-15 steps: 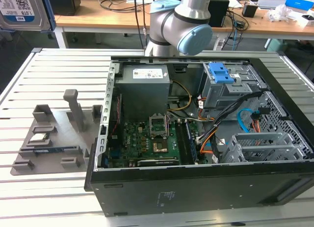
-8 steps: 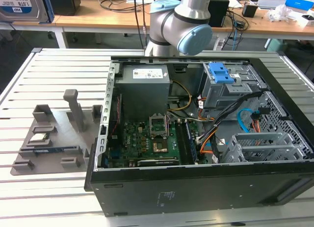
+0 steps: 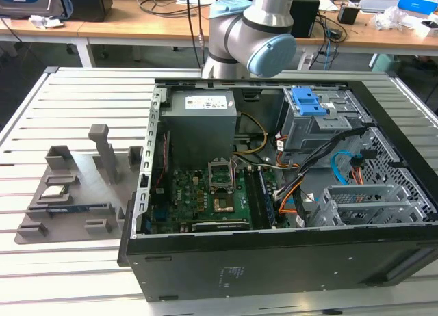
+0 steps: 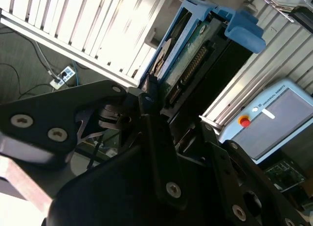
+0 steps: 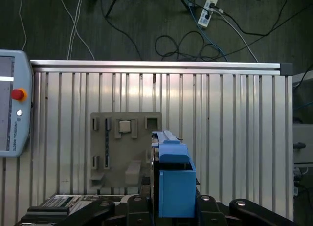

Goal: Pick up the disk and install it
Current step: 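Pick up the disk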

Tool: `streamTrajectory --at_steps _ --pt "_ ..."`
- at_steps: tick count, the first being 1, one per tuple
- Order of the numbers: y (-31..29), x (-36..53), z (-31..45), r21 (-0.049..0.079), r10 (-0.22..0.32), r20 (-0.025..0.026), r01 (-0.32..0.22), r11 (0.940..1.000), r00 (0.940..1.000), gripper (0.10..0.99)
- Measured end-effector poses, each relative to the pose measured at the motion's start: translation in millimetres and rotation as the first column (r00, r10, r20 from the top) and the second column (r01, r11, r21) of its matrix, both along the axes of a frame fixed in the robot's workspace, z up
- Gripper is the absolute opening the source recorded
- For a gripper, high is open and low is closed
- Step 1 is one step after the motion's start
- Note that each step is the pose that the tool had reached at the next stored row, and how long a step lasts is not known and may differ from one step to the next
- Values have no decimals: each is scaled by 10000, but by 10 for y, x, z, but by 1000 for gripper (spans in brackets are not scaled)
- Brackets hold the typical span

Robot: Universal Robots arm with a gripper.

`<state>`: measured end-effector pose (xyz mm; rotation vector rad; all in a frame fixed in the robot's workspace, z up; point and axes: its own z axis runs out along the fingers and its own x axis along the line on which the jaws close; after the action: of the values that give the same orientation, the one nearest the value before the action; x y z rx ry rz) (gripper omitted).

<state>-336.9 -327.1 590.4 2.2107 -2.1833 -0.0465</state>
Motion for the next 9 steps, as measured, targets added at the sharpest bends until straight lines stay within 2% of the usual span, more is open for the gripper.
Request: streamTrajectory --at_steps 6,9 --pt "5 15 100 0 1 -8 -1 10000 10000 365" --pt "9 22 178 0 2 -11 -2 10000 10000 365"
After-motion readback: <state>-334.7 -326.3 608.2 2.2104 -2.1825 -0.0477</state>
